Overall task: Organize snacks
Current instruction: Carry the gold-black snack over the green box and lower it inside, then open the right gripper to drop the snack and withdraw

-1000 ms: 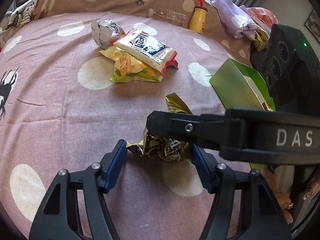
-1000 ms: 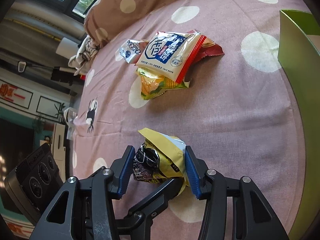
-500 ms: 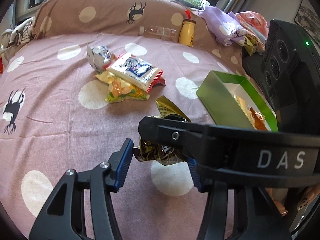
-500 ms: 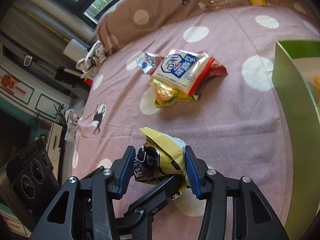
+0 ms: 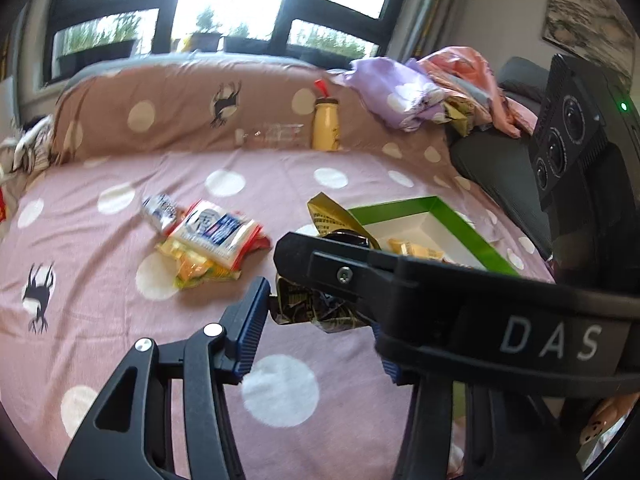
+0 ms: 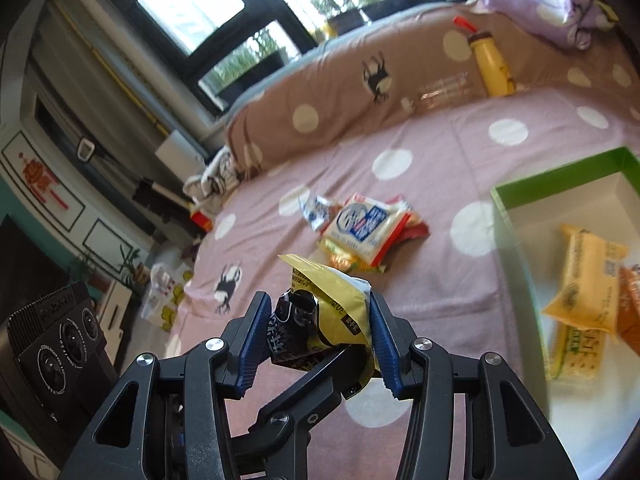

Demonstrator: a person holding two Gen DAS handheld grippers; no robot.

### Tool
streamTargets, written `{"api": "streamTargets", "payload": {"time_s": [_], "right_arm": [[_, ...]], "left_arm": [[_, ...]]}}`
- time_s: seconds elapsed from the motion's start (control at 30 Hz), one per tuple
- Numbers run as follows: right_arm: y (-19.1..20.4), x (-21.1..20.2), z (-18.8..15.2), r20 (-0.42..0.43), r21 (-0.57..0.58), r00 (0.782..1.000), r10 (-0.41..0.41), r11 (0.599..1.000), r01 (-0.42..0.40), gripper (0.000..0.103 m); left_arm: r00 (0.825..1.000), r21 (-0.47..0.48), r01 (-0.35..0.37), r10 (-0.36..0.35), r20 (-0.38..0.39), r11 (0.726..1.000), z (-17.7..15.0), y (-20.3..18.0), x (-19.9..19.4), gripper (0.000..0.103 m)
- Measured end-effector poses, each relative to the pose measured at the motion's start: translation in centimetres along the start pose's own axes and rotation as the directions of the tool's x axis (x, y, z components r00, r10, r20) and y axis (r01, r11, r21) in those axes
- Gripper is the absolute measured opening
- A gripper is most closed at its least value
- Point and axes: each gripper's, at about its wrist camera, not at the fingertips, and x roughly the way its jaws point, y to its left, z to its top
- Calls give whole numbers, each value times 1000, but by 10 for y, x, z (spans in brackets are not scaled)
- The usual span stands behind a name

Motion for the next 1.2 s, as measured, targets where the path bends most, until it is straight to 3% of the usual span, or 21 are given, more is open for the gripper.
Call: {"api": "streamTargets", "payload": {"time_s": [0.33, 0.63, 0.93, 1.2], "right_arm": [[-53, -53, 10, 154, 129, 983, -97, 989, 77, 51], [-106, -87, 4, 218, 296, 957, -189, 948, 120, 51], [-138, -96, -3, 201, 407, 940, -277, 896, 177, 51], [-163, -96, -10, 155, 486, 939, -308, 851, 199, 51]], "left_arm": [[994, 130, 110, -108, -23, 985, 22, -65, 36, 48], [975, 210, 217, -202, -90, 953, 26, -114, 68, 47], [948, 204, 300, -267, -174, 932, 20, -136, 95, 46], [924, 184, 340, -291, -248, 922, 17, -147, 114, 45]]}}
